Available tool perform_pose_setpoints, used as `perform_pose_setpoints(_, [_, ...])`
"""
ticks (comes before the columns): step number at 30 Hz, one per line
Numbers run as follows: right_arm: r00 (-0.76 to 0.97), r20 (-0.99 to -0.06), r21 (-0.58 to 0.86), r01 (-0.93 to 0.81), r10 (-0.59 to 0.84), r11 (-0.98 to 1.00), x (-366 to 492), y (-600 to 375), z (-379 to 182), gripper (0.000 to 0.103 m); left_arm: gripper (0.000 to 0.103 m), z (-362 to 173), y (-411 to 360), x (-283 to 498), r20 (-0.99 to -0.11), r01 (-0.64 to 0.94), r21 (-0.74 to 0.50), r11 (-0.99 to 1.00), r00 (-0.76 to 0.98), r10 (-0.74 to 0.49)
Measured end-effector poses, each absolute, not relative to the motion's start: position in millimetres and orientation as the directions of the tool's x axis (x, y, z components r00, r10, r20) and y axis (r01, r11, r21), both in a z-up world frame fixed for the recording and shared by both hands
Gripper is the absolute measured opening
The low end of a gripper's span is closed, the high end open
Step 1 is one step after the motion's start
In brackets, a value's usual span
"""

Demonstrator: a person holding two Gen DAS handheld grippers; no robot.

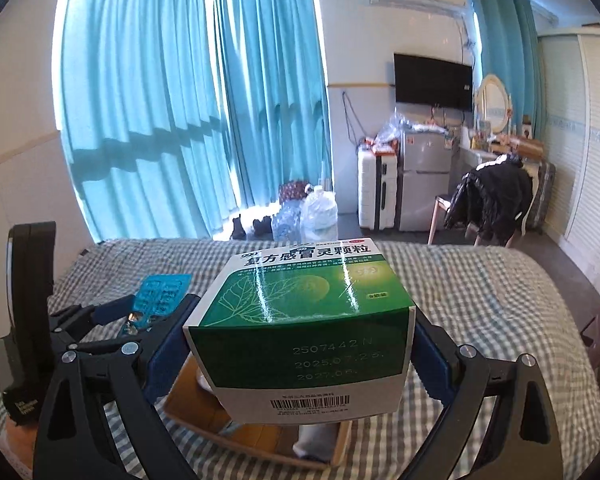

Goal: Organize objects
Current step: 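Lift and carry the medicine box and blister pack over the cardboard box, then open both tools to drop the medicine box and blister pack into the box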

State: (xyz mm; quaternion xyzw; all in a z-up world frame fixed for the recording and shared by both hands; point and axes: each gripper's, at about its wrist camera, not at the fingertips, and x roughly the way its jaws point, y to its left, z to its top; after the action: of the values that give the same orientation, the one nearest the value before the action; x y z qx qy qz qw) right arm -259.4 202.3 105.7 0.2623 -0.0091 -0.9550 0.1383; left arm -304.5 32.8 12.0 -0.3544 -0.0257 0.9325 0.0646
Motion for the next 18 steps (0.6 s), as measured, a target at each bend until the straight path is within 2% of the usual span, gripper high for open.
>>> perform_pose_setpoints(11, [-0.742,-0.618,0.111,0.245,-0.26,-0.963,-336.7,190.1,10.9,0.095,0.073,-62.5,51.9,-342.9,-0.726,-0.152,-0.082,-0.985,-0.668,0.163])
perform_pose_setpoints(18, [-0.711,-0.646,0.16,0.229,-0.278,-0.96,-349.1,200.3,-17.5,0.095,0.073,-79.5,53.2,-347.9,-0.752,-0.179,-0.088,-0.98,-0.633,0.183])
